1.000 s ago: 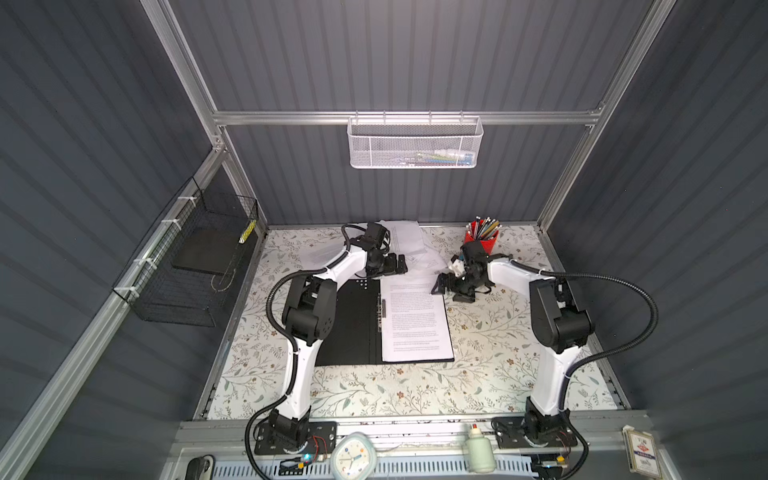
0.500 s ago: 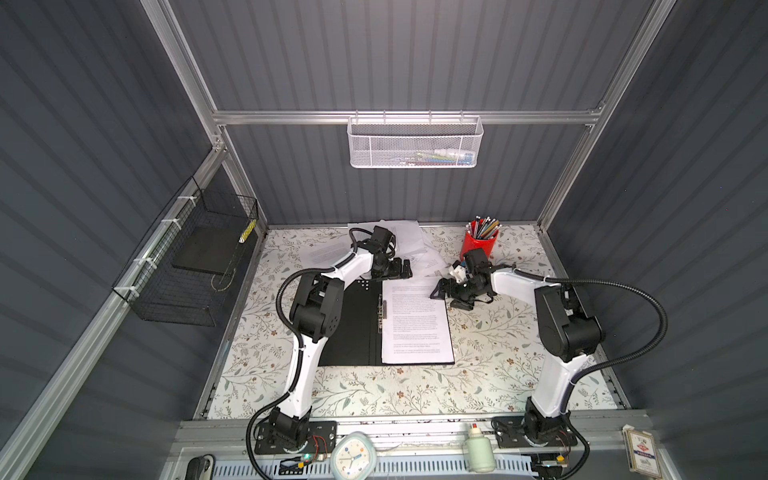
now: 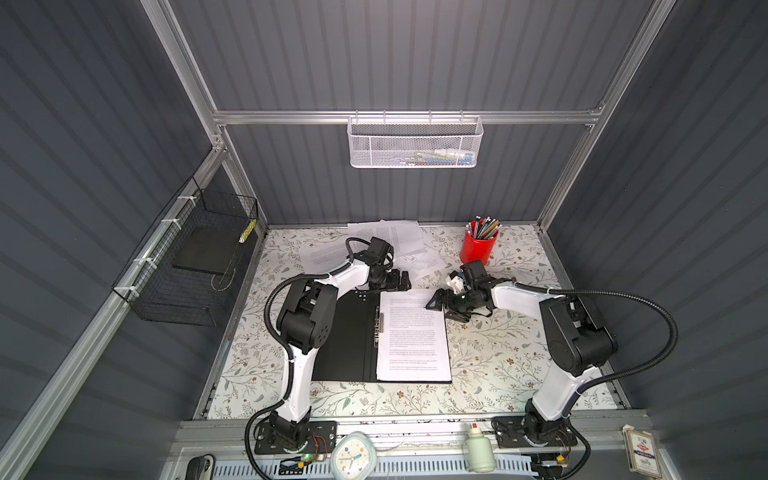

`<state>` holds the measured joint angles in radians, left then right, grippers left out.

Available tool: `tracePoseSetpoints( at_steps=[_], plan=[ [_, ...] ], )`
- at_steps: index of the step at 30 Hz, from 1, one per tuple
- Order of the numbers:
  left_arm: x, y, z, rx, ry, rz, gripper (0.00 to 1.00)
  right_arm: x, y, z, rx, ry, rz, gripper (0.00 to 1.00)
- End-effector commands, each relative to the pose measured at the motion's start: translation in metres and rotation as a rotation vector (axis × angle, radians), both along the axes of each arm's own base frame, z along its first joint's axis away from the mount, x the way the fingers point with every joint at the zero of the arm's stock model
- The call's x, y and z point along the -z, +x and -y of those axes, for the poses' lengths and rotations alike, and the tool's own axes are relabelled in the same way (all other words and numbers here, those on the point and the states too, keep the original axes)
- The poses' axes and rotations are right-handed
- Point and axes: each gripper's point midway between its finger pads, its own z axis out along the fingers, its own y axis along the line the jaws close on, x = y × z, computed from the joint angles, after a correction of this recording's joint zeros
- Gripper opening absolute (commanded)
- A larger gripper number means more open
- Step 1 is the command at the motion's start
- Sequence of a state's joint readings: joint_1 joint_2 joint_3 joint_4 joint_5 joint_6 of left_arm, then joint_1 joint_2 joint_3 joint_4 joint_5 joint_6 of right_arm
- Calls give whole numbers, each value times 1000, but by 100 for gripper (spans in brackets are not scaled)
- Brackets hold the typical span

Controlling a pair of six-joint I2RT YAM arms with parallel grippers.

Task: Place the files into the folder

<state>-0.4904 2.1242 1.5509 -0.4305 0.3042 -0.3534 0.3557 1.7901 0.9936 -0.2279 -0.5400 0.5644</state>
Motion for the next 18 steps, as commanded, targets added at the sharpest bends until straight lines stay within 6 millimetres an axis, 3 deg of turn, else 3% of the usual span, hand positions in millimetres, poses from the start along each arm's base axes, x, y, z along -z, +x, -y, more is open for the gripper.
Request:
tracePoseSetpoints(
  at_steps=[1, 5, 7, 11, 14, 18],
  plan=[
    [2, -18, -4, -17, 15, -92, 100, 16, -13, 4, 19, -30, -70, 88],
    [-46, 6, -3, -68, -40, -24, 100, 11, -7, 0, 18, -32, -51, 88],
    [-70, 21, -19, -138, -47, 12, 100, 5, -3, 2, 34, -42, -20, 87],
    [-107, 43, -70, -282, -8, 108, 100, -20, 7, 5, 40, -50, 80, 91],
    [-107, 46, -110, -347, 32, 99, 100, -33, 15, 1, 16, -47, 108, 92],
    [-90, 52, -164, -443, 44, 69, 100, -41, 27, -14, -32, -13, 119, 90]
  ],
)
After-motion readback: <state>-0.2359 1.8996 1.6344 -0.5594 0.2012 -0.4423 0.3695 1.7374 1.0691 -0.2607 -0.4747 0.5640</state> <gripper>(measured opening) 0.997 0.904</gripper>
